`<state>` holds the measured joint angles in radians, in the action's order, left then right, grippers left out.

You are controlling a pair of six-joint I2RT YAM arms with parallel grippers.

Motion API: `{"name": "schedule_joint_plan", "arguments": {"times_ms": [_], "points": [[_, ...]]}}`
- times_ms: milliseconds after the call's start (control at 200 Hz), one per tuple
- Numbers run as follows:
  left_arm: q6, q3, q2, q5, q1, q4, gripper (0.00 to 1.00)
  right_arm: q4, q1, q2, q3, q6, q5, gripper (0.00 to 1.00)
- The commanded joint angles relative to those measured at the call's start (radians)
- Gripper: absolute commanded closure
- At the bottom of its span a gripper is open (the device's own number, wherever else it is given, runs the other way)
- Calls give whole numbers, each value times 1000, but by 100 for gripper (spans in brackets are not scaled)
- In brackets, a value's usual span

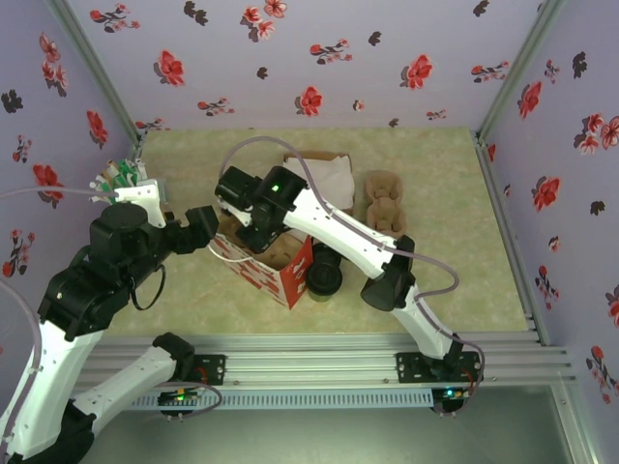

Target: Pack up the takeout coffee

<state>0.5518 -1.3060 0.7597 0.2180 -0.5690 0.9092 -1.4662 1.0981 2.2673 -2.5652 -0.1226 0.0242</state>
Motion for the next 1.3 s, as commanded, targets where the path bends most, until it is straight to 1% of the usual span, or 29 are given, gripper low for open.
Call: {"name": "schedule_joint_plan", "arguments": {"times_ms": [0, 420, 690, 925, 1080, 1295], "points": [[17, 8, -13, 13, 8, -20, 7, -24, 7, 13, 14, 21, 21, 73], [16, 13, -26, 15, 7, -15, 7, 5, 6, 77, 87, 23, 22, 73], [14, 15, -34, 18, 7, -11, 7, 89, 7, 109, 163, 7, -10, 72], [14, 16, -37, 18, 8, -10, 7, 145, 7, 152, 223, -6, -6, 71], [15, 17, -39, 17, 7, -9, 7, 154, 5, 159, 237, -12, 2, 61], [15, 17, -39, 17, 8, -11, 7, 123, 6, 151, 169, -18, 9, 50]]}}
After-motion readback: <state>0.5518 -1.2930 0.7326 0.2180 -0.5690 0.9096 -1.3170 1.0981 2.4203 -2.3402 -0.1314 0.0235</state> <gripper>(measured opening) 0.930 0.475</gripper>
